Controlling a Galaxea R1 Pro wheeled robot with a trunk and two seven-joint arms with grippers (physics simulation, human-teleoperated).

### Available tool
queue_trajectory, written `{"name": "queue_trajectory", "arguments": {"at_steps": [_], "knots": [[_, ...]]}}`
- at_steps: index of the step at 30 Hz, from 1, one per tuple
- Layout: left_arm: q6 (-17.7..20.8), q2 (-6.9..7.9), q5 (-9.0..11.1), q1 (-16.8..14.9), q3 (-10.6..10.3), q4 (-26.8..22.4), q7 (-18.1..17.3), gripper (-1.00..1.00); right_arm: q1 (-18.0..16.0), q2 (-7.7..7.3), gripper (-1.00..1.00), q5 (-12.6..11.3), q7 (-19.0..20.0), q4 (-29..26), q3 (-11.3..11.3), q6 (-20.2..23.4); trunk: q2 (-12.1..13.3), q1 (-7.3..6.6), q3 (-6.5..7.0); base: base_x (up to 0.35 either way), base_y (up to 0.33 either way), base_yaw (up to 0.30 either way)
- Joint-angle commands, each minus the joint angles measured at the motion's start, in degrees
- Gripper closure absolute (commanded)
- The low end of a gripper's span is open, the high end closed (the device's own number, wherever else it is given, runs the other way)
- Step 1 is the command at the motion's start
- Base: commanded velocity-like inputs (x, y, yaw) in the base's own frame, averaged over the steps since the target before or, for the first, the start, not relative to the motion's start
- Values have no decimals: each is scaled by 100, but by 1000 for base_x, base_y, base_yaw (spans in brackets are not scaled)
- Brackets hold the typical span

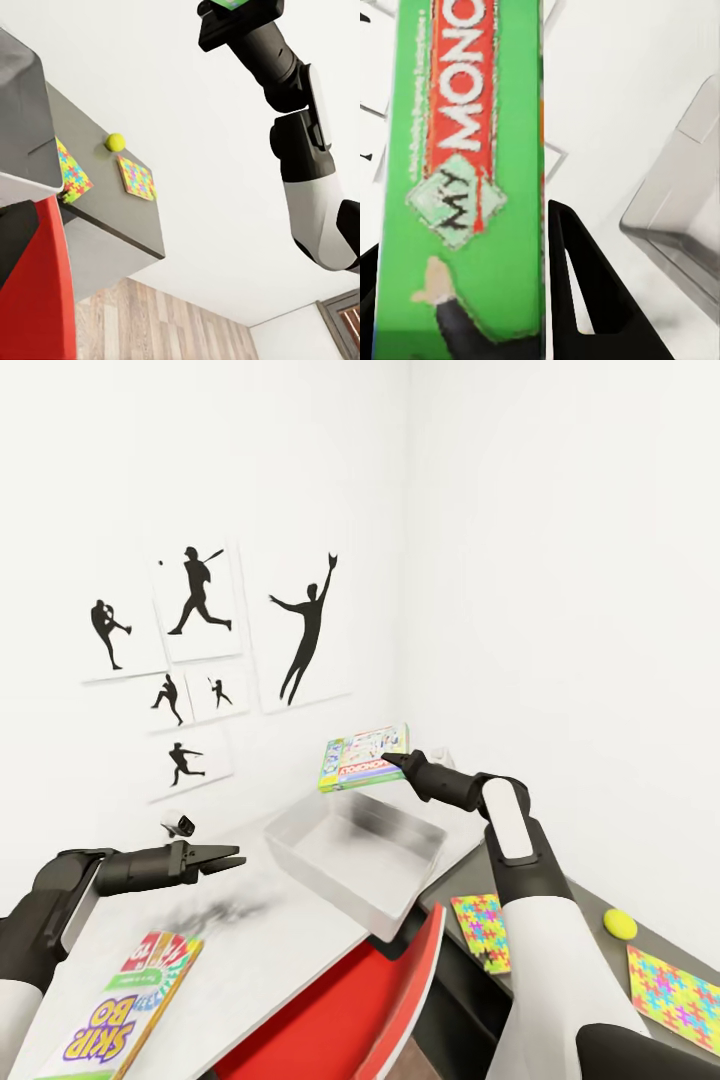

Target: Put all the toys in the child's room - the three board games (two on the bed and one on the table), the two jigsaw puzzles on the table, and the tennis ball on the table - inside the toy box on the table in the child's room.

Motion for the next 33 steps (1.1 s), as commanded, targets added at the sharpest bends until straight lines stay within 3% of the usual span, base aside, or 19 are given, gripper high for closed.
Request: {"name": "queue_trajectory", "arguments": {"at_steps": [1, 22, 33], "knots": [[61, 1, 0, -2, -3, -1, -21, -100, -5, 10, 100, 20, 23, -1, -22, 34, -7, 4, -6, 150, 0, 0], [61, 3, 0, -2, -1, -2, -21, -100, -19, 1, 100, -4, -23, -44, -50, 73, -7, 4, -6, 21, 0, 0], [61, 4, 1, -2, 2, -2, -21, -100, 423, -2, 100, -49, -67, -44, -101, 198, -7, 4, -6, 0, 0, 0]]}}
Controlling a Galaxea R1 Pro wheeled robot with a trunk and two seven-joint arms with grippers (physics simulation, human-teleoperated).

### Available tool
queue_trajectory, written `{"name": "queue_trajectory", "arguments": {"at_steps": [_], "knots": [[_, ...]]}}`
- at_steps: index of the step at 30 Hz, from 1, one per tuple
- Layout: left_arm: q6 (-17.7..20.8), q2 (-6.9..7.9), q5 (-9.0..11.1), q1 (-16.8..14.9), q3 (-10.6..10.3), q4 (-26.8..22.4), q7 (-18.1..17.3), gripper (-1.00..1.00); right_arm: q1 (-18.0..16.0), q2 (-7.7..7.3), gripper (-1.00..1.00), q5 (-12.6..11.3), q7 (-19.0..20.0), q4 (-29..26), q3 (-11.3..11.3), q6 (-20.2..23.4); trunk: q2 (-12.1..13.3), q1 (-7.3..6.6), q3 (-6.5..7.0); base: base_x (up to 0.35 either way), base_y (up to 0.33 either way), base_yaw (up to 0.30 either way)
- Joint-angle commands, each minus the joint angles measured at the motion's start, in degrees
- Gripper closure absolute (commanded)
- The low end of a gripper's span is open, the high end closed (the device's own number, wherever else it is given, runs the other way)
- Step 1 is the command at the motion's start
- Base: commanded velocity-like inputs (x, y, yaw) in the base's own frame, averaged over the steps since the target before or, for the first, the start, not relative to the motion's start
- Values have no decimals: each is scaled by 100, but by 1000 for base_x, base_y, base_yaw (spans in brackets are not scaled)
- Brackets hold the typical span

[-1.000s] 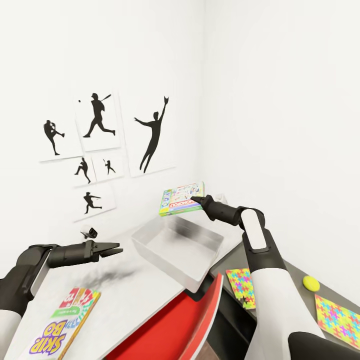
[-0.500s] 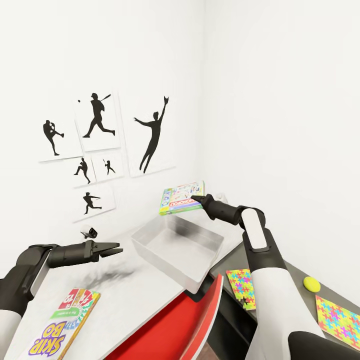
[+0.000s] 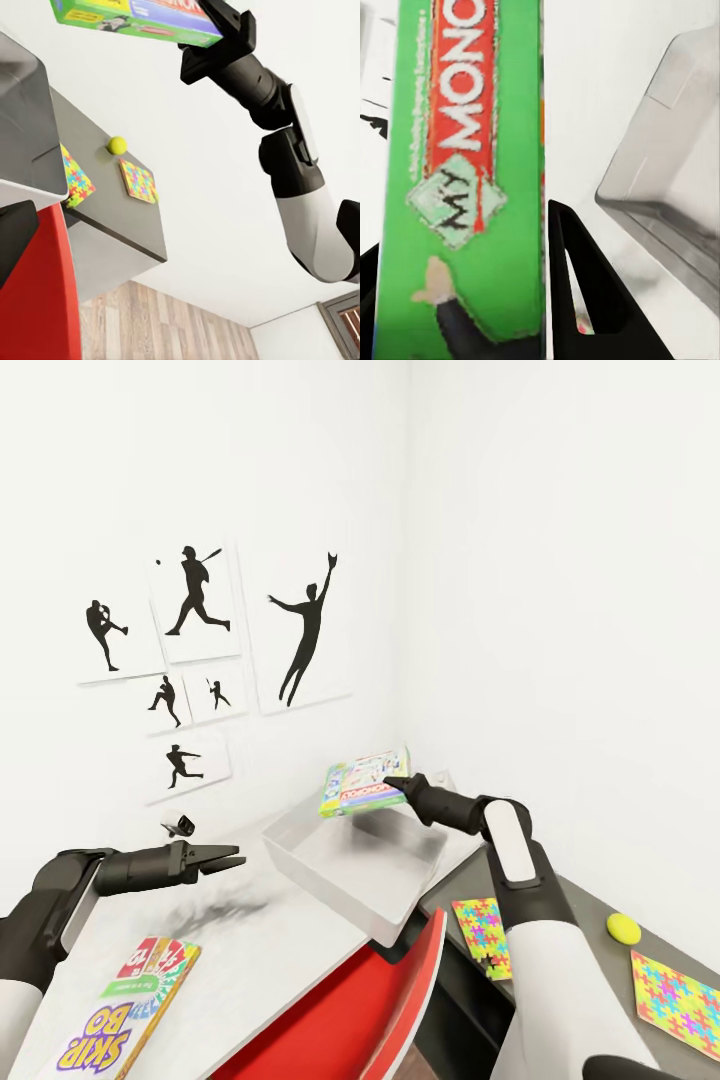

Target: Put all the toys in the child's room - the three board games (two on the bed and one on the table), the two jigsaw puzzles on the table, and the tennis ball on the table - inside the toy box on the table in the child's room.

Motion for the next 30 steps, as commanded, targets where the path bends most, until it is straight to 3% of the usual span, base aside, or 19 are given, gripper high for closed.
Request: {"name": "queue_trajectory", "arguments": {"at_steps": [1, 5, 9, 19, 30], "knots": [[61, 2, -2, -2, -4, 0, -21, -100, 35, 5, 100, -46, 13, -2, -26, 88, -8, 3, -6, 0, 0, 0], [61, 2, -1, -2, 1, 0, -21, -100, 264, -47, 100, -415, 4, -3, -163, 234, -8, 3, -6, 0, 0, 0], [61, 2, -1, -2, -1, 0, -21, -100, 487, -83, 100, -602, 0, -1, -363, 267, -8, 3, -6, 0, 0, 0], [61, 2, 0, -2, -3, 0, -21, -100, 641, -89, 100, -611, -52, 5, -481, 246, -8, 3, -6, 0, 0, 0], [61, 2, 0, -2, 0, 0, -21, -100, 667, -77, 100, -619, -728, 19, -498, 156, -8, 3, -6, 0, 0, 0]]}}
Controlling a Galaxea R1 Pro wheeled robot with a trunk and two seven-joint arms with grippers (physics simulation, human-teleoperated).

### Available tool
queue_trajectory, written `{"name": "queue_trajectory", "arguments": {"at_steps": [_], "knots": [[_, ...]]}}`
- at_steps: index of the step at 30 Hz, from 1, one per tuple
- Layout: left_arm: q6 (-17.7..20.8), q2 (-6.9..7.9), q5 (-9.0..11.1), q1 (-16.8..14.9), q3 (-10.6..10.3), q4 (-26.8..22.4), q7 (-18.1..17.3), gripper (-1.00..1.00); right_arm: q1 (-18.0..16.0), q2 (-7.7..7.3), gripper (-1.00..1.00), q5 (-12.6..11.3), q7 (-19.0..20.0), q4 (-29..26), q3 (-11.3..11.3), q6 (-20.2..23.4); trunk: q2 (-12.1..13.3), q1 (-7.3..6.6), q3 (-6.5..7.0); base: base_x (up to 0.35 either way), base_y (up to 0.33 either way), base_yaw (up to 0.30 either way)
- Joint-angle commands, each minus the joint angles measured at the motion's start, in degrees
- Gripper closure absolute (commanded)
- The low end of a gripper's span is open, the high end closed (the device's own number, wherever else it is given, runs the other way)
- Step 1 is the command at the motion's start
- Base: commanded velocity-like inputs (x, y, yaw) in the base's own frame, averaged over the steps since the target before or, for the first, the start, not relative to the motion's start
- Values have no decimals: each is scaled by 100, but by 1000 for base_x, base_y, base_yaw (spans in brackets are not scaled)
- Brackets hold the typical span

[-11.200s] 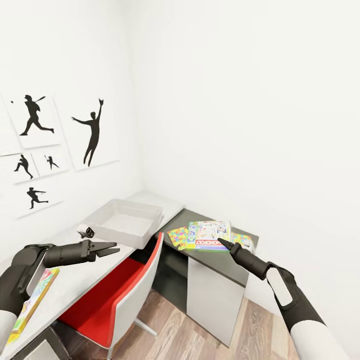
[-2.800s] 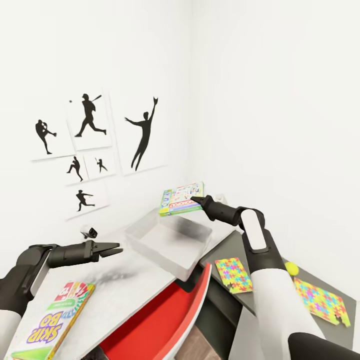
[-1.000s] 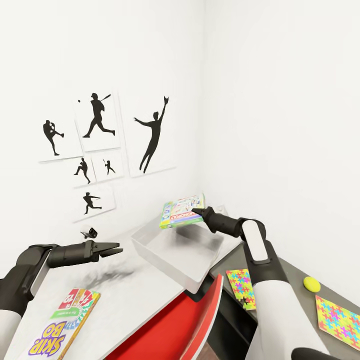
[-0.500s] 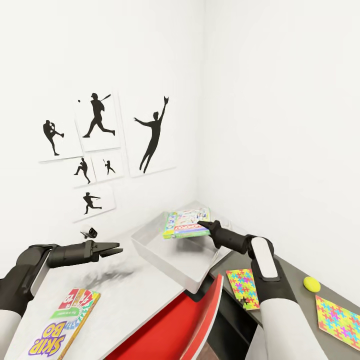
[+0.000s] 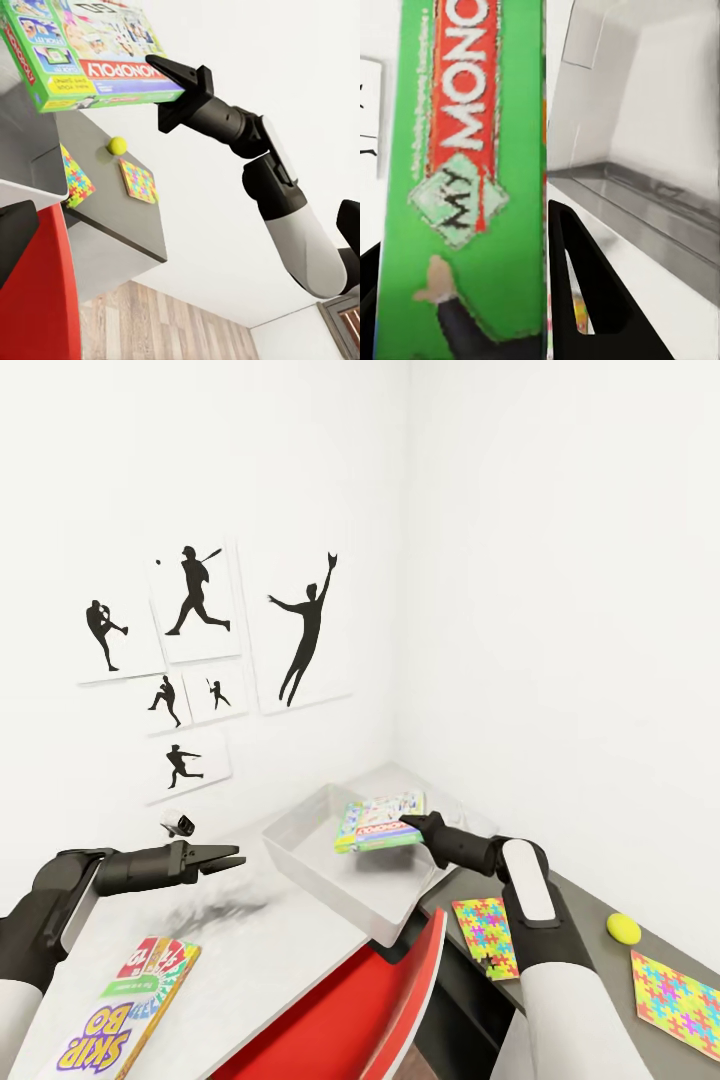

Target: Put all the toys in the child's room - the three board games (two on the bed and one on the table), the two jigsaw puzzles on the table, and the tennis ball on the table - inside the toy box on the table in the child's room.

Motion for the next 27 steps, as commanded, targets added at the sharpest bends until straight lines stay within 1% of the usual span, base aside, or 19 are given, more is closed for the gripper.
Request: {"name": "queue_trajectory", "arguments": {"at_steps": [1, 3, 7, 8, 9, 11, 14, 15, 16, 18, 21, 27], "knots": [[61, 2, 0, -2, -2, 0, -21, -100, -4, 7, 100, -71, -87, 9, -20, 22, -8, 3, -6, 0, 0, 0], [61, 2, 0, -2, -3, 1, -21, -100, -4, 8, 100, -68, -103, 7, -12, 19, -8, 3, -6, 0, 0, 0], [61, 2, 0, -2, -1, 0, -21, -100, -4, 35, 100, -34, -164, 1, 93, -60, -8, 3, -6, 0, 0, 0], [61, 2, 0, -2, -1, 1, -21, -100, -4, 41, 100, -13, -293, -16, 237, -144, -8, 3, -6, 0, 0, 0], [61, 2, 0, -2, -1, 1, -21, -100, -4, 37, 100, -4, -364, -19, 301, -176, -8, 3, -6, 0, 0, 0], [45, -64, -19, -11, -26, 4, -21, -100, 62, -29, 100, 42, -297, -84, 364, -236, -8, 3, -7, 0, 0, 0], [45, -160, -18, -11, -24, 5, -21, -100, 158, -41, 100, 42, -202, -179, 460, -329, -8, 3, -7, 0, 0, 0], [44, -193, -17, -11, -22, 4, -21, -100, 190, -8, -100, 41, -170, -212, 492, -361, -8, 3, -7, 0, 0, 0], [45, -225, -17, -11, -20, 4, -21, -100, 223, 20, -100, 39, -204, -177, 458, -327, -8, 3, -7, 0, 0, 0], [44, -280, -18, -11, -19, 3, -21, -100, 156, 7, -100, 38, -269, -113, 394, -262, -8, 3, -7, 0, 0, 0], [46, -299, -18, -11, -19, 2, -21, -100, 61, -10, -100, 36, -333, -16, 334, -186, -8, 3, -7, 0, 0, 0], [45, -305, -18, -11, -18, 2, -21, -100, 34, -15, -100, 32, -347, 177, 324, -167, -8, 3, -7, 0, 0, 0]]}}
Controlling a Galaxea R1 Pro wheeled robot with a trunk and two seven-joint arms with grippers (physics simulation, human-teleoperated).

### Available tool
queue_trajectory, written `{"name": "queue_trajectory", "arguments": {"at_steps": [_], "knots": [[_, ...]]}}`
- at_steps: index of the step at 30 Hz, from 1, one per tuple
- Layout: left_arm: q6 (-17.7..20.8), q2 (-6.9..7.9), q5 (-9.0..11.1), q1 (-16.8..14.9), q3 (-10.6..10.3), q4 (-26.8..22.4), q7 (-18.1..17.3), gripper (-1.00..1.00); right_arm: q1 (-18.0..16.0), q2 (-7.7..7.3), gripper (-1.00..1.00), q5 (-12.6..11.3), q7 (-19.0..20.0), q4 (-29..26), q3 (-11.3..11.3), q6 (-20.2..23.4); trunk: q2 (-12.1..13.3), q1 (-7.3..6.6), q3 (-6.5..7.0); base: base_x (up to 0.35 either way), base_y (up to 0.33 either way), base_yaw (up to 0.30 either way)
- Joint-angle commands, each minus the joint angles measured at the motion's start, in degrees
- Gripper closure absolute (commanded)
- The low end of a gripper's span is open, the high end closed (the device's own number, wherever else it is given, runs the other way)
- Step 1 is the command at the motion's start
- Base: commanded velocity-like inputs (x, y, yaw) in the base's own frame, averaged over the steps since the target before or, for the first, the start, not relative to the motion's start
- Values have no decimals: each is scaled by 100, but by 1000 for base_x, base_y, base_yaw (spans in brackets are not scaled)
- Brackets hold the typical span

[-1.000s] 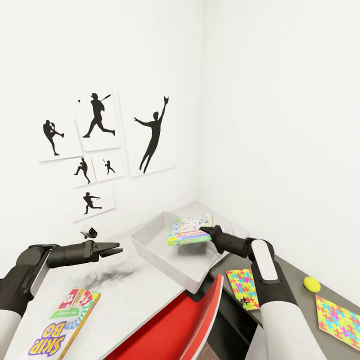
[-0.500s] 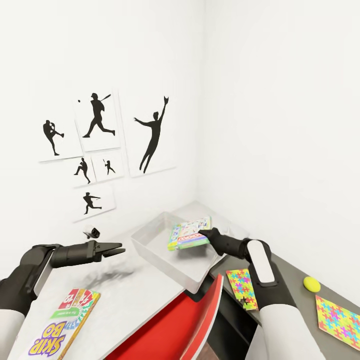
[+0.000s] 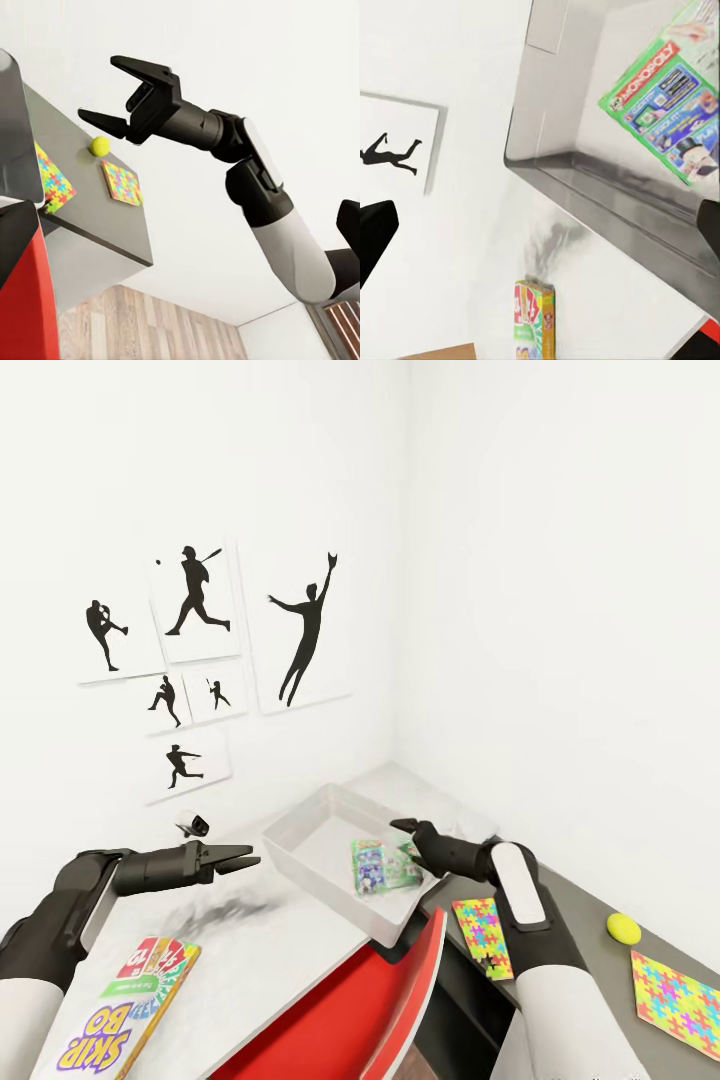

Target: Put all the toys in the child's room - the three board games (two on the bed and one on the table), the two jigsaw puzzles on the table, and the tennis ball on the table - inside the toy box on the table in the child's room.

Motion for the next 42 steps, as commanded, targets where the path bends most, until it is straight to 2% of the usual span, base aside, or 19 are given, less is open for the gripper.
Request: {"name": "queue_trajectory", "arguments": {"at_steps": [1, 32, 42], "knots": [[60, 2, -2, -2, -2, 1, -21, -100, -5, 6, -100, -62, -59, 29, -18, 24, -8, 3, -7, 0, 0, 0], [62, 1, -1, -2, -2, -1, -21, -100, -7, -13, -100, -63, -52, 27, -21, 26, -8, 3, -6, -3, 0, 0], [59, 1, 1, -2, 4, -2, -21, -100, -7, -20, -100, -99, -48, 11, -21, 31, -8, 3, 30, -113, -11, -163]]}}
